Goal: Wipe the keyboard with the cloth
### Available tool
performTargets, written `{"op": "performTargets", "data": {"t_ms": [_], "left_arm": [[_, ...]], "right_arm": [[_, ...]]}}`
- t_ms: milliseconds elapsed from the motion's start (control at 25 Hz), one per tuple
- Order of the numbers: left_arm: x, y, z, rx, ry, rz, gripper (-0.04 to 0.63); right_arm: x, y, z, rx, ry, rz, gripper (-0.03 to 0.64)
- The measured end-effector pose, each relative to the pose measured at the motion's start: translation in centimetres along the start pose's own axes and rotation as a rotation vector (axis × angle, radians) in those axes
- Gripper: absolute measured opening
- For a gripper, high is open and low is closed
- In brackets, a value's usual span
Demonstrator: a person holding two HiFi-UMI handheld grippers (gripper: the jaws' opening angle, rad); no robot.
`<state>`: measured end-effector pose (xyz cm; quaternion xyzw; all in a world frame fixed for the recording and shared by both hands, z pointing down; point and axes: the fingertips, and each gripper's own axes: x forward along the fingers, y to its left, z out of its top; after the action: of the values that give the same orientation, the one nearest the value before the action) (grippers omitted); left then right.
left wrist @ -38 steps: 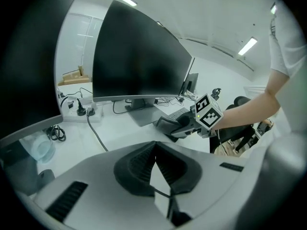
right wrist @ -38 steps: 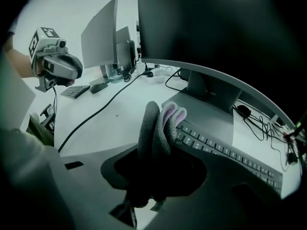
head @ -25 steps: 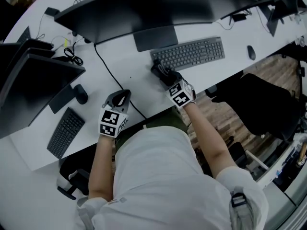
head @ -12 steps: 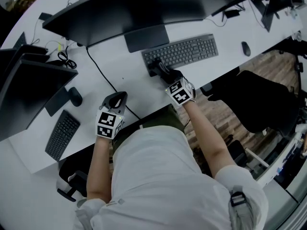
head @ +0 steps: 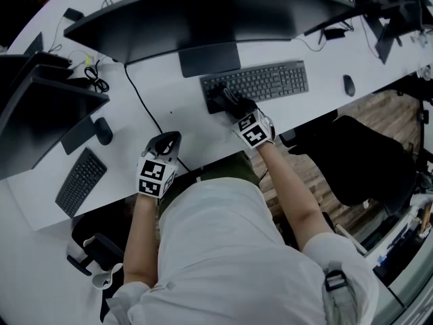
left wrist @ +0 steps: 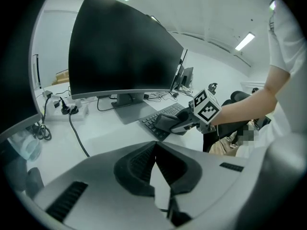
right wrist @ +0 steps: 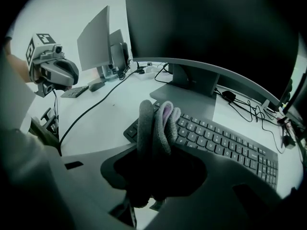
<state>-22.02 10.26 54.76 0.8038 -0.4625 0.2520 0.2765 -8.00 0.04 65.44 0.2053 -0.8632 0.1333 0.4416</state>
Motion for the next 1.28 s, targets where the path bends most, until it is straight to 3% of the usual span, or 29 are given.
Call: {"op": "performTargets", "data": {"t_ms": [680,1280], "left_arm": [[1.5,-1.2,1.0,-0.091,-0.014,0.107,-0.002],[3.3,-2.5,2.4,-0.112,-0.028,0.138,-0.002]], "right_arm": [[2.0,-4.6,4.5,-0.069,-0.023,0.073,0.140],[1.6,-8.1,4.1,-0.039,0.003,0.062,0.139]]}}
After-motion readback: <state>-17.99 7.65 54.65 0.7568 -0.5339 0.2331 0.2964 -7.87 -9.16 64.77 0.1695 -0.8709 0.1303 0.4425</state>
